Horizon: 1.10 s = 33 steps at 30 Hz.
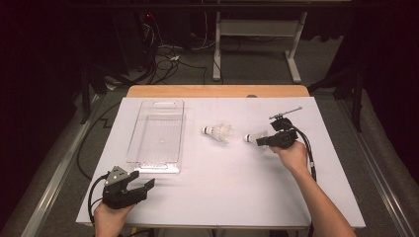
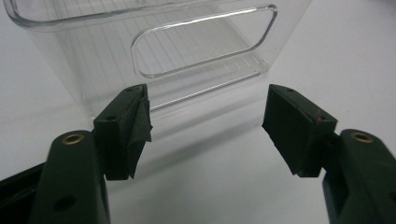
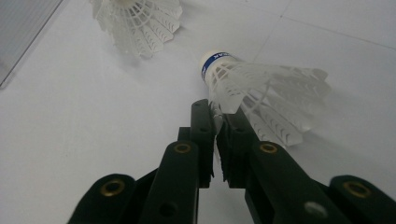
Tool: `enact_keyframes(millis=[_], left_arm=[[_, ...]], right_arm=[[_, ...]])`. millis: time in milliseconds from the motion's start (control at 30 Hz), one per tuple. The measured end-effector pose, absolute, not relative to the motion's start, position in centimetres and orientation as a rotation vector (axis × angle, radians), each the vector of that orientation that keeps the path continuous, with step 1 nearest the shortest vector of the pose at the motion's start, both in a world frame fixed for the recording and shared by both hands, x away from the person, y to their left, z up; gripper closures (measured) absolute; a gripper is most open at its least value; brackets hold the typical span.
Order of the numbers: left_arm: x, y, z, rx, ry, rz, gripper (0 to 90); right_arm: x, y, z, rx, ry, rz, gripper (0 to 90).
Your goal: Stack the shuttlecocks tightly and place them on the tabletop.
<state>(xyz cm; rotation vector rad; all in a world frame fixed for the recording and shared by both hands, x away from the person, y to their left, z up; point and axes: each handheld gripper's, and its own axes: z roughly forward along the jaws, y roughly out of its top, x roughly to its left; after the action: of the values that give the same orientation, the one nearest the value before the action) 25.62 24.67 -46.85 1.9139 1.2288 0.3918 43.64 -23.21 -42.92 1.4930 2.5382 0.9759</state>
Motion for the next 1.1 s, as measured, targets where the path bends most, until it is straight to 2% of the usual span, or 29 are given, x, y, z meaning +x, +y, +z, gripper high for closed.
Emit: enact_keyframes(millis=[167,1100], left_arm=[[25.6,24.7,-46.9,1.913,1.231,0.391,33.0],[25.6,24.8,-46.8,1.913,1.230,0.393,33.0]], right_arm=[[43.3,-23.1,-43.2,1.480,2.543,0.972,90.0],[41.4,-22.4,-42.1,1.377,2.523,1.023,90.0]])
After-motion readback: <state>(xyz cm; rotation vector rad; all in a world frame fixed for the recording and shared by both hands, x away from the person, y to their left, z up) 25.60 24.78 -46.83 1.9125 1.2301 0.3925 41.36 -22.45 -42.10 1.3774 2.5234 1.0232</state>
